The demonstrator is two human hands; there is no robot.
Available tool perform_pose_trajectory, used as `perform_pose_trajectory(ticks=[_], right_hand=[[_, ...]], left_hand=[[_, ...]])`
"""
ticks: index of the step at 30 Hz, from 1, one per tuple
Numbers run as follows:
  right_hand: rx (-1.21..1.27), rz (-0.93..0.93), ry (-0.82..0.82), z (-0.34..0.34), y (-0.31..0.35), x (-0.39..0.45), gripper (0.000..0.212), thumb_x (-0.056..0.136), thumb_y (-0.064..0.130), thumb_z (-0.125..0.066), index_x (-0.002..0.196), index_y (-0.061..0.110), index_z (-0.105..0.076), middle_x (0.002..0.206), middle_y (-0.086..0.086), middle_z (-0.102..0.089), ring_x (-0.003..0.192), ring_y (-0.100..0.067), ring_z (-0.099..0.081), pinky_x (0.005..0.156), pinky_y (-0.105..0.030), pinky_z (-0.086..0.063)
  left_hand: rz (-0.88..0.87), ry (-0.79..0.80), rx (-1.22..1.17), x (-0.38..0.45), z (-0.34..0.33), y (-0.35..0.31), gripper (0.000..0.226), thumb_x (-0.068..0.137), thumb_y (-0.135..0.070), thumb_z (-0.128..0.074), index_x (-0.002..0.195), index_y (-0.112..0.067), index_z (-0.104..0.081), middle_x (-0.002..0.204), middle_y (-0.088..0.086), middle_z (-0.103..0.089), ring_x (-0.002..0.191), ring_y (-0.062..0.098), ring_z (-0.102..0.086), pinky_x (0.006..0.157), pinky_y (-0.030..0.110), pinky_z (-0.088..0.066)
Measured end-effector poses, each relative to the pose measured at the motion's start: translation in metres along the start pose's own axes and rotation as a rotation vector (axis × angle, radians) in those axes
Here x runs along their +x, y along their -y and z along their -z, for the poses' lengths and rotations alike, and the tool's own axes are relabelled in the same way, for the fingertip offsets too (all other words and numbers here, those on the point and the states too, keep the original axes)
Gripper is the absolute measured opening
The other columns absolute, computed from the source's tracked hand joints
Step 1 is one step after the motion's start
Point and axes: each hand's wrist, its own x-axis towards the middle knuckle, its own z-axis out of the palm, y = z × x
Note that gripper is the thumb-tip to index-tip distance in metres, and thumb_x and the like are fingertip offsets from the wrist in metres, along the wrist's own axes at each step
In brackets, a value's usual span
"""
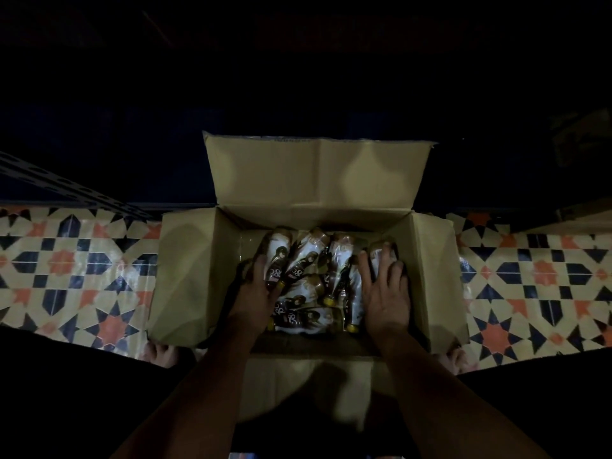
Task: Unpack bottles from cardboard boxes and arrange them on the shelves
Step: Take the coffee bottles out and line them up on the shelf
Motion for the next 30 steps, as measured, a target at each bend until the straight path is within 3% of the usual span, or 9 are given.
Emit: perform_pose_trajectory(ticks=[3, 5, 8, 11, 16, 19, 22, 28, 30], right_hand=[[0.042, -0.001, -0.015, 0.007, -0.003, -0.007, 0.091, 0.096, 0.025, -0.061, 0.159, 0.007, 0.001, 0.160, -0.032, -0.007, 0.142, -0.043, -0.026, 0.117, -0.046, -0.029], [0.090, 0.006, -0.098, 0.014, -0.008, -0.010, 0.084, 0.081, 0.022, -0.077, 0.150, 0.006, -0.032, 0.147, -0.029, -0.034, 0.124, -0.038, -0.038, 0.105, -0.044, -0.041], [0.181, 0.044, -0.208, 0.017, -0.015, -0.010, 0.076, 0.056, 0.015, -0.091, 0.125, 0.003, -0.062, 0.120, -0.023, -0.056, 0.102, -0.034, -0.047, 0.088, -0.042, -0.051], [0.474, 0.066, -0.296, 0.020, -0.020, -0.013, 0.066, 0.059, -0.002, -0.086, 0.122, 0.001, -0.066, 0.123, -0.021, -0.058, 0.106, -0.036, -0.054, 0.090, -0.045, -0.054], [0.743, 0.085, -0.416, 0.023, -0.021, -0.013, 0.060, 0.064, -0.008, -0.081, 0.121, 0.005, -0.067, 0.127, -0.013, -0.056, 0.113, -0.031, -0.049, 0.100, -0.036, -0.048], [0.827, 0.047, -0.383, 0.026, -0.019, -0.014, 0.058, 0.067, -0.007, -0.081, 0.121, 0.012, -0.069, 0.134, -0.005, -0.051, 0.123, -0.021, -0.042, 0.106, -0.022, -0.034], [0.903, 0.032, -0.336, 0.029, -0.019, -0.014, 0.053, 0.074, -0.005, -0.080, 0.121, 0.018, -0.072, 0.139, -0.003, -0.047, 0.131, -0.019, -0.040, 0.110, -0.023, -0.034], [1.143, -0.070, -0.401, 0.058, -0.026, -0.016, 0.038, 0.076, -0.004, -0.082, 0.106, 0.020, -0.076, 0.122, 0.000, -0.053, 0.113, -0.011, -0.054, 0.098, -0.003, -0.037], [1.302, -0.184, -0.386, 0.082, -0.028, -0.024, 0.046, 0.069, -0.008, -0.083, 0.099, 0.025, -0.071, 0.110, 0.003, -0.062, 0.100, -0.013, -0.061, 0.090, -0.018, -0.051]], left_hand=[[-0.163, -0.047, 0.195, -0.004, 0.005, -0.012, 0.060, 0.098, -0.034, -0.061, 0.153, -0.031, -0.038, 0.134, 0.016, -0.056, 0.118, 0.033, -0.058, 0.098, 0.040, -0.051], [-0.244, -0.097, 0.272, -0.005, 0.009, -0.024, 0.061, 0.093, -0.033, -0.068, 0.150, -0.023, -0.048, 0.128, 0.017, -0.060, 0.112, 0.033, -0.061, 0.094, 0.042, -0.053], [-0.227, -0.149, 0.104, -0.002, 0.012, -0.036, 0.056, 0.082, -0.020, -0.083, 0.133, -0.005, -0.063, 0.121, 0.021, -0.065, 0.108, 0.039, -0.062, 0.089, 0.043, -0.051], [-0.158, -0.258, -0.013, 0.005, 0.017, -0.039, 0.038, 0.076, -0.015, -0.089, 0.109, -0.002, -0.075, 0.100, 0.021, -0.065, 0.092, 0.040, -0.064, 0.077, 0.035, -0.047], [-0.001, -0.203, -0.212, 0.005, 0.032, -0.041, 0.028, 0.093, -0.021, -0.073, 0.119, -0.009, -0.068, 0.131, 0.010, -0.049, 0.120, 0.023, -0.051, 0.103, 0.034, -0.042], [-0.015, -0.227, -0.305, 0.008, 0.034, -0.039, 0.021, 0.086, -0.016, -0.080, 0.105, -0.015, -0.070, 0.116, 0.003, -0.061, 0.107, 0.019, -0.059, 0.092, 0.030, -0.047], [0.033, -0.173, -0.415, 0.009, 0.038, -0.045, 0.029, 0.077, -0.003, -0.084, 0.091, -0.022, -0.067, 0.097, -0.009, -0.068, 0.094, 0.010, -0.063, 0.079, 0.019, -0.046], [0.083, -0.126, -0.629, -0.002, 0.056, -0.041, 0.045, 0.067, 0.011, -0.085, 0.094, -0.020, -0.068, 0.102, -0.006, -0.076, 0.101, 0.011, -0.071, 0.092, 0.039, -0.058], [0.094, -0.158, -0.767, -0.014, 0.075, -0.051, 0.036, 0.074, 0.011, -0.080, 0.097, -0.013, -0.069, 0.106, -0.002, -0.076, 0.105, 0.015, -0.072, 0.094, 0.042, -0.057]])
